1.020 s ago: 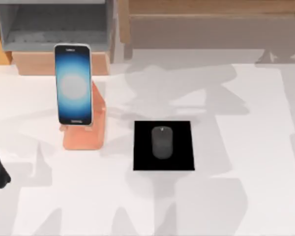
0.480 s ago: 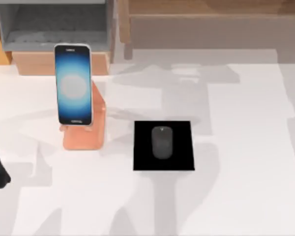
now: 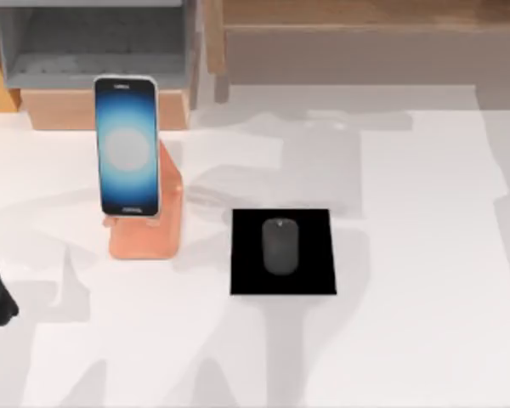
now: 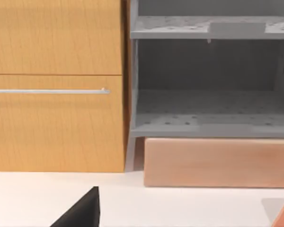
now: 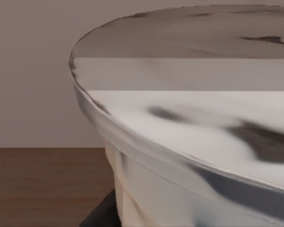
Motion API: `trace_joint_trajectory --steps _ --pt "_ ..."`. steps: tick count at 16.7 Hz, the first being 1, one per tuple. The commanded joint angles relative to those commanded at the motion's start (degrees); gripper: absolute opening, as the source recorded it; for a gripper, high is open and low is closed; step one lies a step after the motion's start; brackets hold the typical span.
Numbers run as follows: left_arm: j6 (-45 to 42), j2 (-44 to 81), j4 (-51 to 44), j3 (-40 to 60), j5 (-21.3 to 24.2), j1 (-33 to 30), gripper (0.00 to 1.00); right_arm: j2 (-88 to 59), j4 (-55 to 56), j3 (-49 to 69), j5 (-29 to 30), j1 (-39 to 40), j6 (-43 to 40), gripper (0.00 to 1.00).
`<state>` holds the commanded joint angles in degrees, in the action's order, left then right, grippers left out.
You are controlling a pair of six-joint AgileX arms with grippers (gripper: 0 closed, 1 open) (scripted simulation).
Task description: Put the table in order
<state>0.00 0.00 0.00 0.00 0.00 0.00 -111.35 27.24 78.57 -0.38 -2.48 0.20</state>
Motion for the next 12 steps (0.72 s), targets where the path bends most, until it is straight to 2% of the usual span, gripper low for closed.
trace_joint_trajectory --steps 10,12 --pt "0.0 0.0 0.0 0.0 0.0 0.0 1.00 0.0 0.0 0.0 0.0 0.0 0.0 0.00" --pt "0.0 0.0 0.0 0.0 0.0 0.0 1.00 0.0 0.0 0.0 0.0 0.0 0.0 0.15"
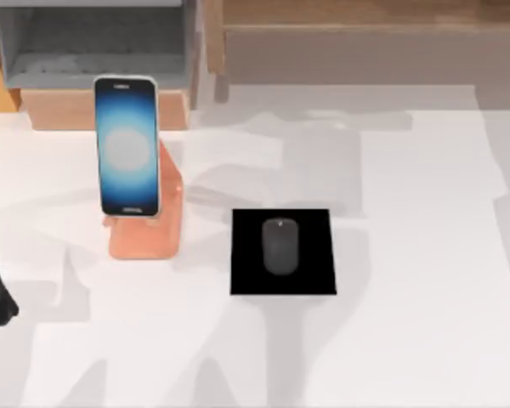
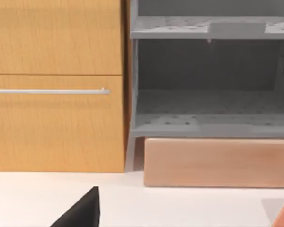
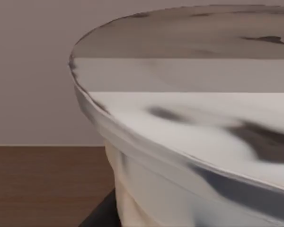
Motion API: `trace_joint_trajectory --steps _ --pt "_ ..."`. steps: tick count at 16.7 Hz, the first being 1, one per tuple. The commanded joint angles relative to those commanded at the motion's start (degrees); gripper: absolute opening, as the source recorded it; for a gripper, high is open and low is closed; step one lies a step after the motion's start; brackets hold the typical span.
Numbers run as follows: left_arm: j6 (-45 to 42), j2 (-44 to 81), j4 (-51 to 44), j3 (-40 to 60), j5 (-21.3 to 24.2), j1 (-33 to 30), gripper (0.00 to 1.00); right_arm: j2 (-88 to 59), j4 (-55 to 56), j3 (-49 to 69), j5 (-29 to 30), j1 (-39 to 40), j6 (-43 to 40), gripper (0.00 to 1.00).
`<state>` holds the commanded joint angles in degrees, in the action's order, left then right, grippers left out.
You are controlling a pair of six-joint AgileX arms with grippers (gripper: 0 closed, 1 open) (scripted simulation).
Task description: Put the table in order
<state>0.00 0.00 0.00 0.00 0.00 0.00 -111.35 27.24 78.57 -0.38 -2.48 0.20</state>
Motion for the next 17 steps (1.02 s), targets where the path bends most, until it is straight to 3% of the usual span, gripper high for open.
trace_joint_trajectory --steps 11,17 --pt "0.0 0.0 0.0 0.0 0.0 0.0 1.00 0.0 0.0 0.0 0.0 0.0 0.0 0.98" --pt "0.0 0.0 0.0 0.0 0.0 0.0 1.00 0.0 0.0 0.0 0.0 0.0 0.0 1.00"
